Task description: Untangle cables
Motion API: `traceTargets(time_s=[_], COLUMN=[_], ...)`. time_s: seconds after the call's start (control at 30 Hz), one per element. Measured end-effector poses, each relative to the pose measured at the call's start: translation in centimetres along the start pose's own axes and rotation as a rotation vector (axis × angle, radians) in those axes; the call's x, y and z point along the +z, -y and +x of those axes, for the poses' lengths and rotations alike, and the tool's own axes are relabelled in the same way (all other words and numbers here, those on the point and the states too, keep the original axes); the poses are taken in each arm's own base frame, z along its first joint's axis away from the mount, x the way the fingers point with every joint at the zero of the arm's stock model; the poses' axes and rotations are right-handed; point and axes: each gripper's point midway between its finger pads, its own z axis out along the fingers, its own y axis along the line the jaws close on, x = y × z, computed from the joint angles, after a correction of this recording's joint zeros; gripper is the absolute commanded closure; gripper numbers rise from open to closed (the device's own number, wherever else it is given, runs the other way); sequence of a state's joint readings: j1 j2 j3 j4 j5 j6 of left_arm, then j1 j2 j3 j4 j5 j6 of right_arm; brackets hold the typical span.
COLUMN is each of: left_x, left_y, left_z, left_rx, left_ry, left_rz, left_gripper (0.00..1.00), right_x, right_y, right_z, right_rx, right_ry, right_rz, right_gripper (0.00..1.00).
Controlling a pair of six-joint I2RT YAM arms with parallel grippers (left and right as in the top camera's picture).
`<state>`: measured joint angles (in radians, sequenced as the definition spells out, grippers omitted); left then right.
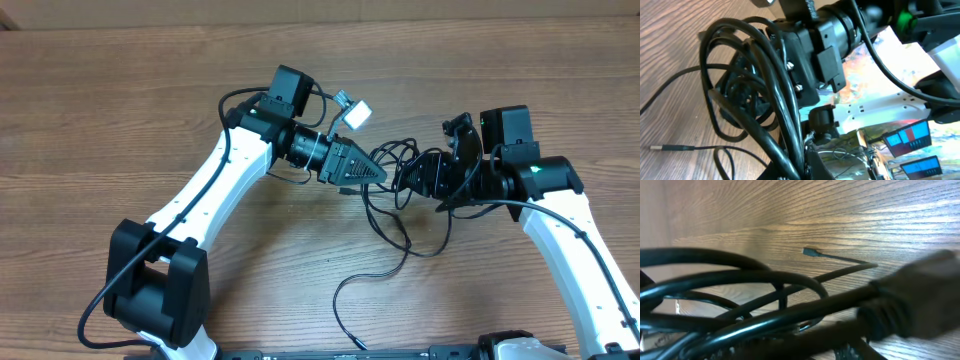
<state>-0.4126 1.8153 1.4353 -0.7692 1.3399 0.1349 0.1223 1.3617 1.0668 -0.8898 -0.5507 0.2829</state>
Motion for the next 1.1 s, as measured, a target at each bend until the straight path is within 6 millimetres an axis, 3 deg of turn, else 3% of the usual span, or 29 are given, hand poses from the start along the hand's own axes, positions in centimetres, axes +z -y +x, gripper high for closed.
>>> traceTargets(time_s=[0.27,0.57,1.1], left_x=[0.0,-0.2,-0.3], left_y=[-0.6,-2.5,-2.2], left_z=[0.2,0.4,-0.5], left_rx=[-0.014,-0.067,-0.133], left_ry=[-0.007,-0.018,0.016], left_rz=[-0.035,-0.149,-0.124], left_gripper=[0.96,0.96,0.96], right_x=[0.0,0.0,-0.2], right_y=[-0.1,-0.3,2.0], right_z=[-0.5,-1.4,-1.8], right_rx=[0.042,0.020,0.061], right_ry=[0.023,0.058,0.092], right_rz=[0.003,-0.005,0.121], right_gripper=[0.44,0.44,0.43])
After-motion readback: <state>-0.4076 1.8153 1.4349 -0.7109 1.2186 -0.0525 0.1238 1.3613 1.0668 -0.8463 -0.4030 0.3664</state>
